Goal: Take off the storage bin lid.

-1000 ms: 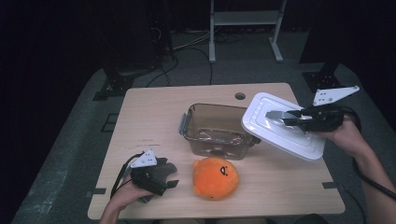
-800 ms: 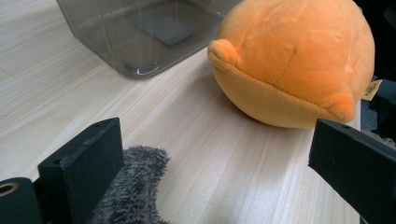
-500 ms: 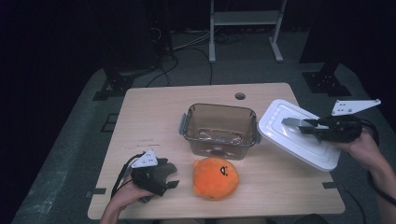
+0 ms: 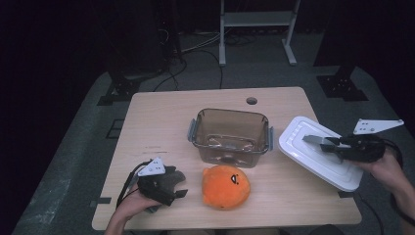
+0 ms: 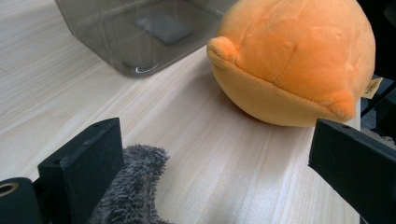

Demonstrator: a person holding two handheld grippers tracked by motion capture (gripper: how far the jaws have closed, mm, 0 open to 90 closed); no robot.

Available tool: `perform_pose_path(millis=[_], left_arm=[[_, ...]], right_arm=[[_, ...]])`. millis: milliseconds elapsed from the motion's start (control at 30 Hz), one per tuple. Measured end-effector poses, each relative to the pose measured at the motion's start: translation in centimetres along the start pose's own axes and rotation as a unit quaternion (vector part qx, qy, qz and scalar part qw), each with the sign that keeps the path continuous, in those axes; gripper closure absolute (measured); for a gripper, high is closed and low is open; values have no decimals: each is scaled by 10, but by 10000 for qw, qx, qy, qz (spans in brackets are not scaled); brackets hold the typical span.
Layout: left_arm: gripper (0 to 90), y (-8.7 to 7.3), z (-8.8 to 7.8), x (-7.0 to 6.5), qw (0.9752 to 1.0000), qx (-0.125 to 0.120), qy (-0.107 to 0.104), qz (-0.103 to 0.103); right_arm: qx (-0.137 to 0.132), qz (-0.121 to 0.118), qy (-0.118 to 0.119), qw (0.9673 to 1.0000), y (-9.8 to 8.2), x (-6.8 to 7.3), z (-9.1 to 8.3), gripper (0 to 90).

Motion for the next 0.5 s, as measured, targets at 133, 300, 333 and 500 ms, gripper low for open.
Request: perform_pose_path(millis=[133, 300, 333, 500], left_arm=[[24, 0, 0, 0, 10000, 3, 2, -2], [24, 0, 0, 0, 10000, 7, 1, 13], [24, 0, 0, -1, 10000, 5, -1, 16], [24, 0, 0, 0, 10000, 2, -1, 7]], right_arm=[[50, 48, 3, 10000, -8, 2, 1, 656], [62, 60, 7, 10000, -14, 4, 2, 655], [74, 69, 12, 9999, -15, 5, 3, 655], [123, 76, 55, 9999, -20, 8, 10, 655]])
Point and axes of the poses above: each handheld gripper's, and its own axes: z roughly forward along the jaws, y roughly out of its top, x roughly to its left, the point moved 6 cm from there along z, roughly forward along the jaws, and after that the axes turned 14 degrees about -z, right-handed, at the moved point
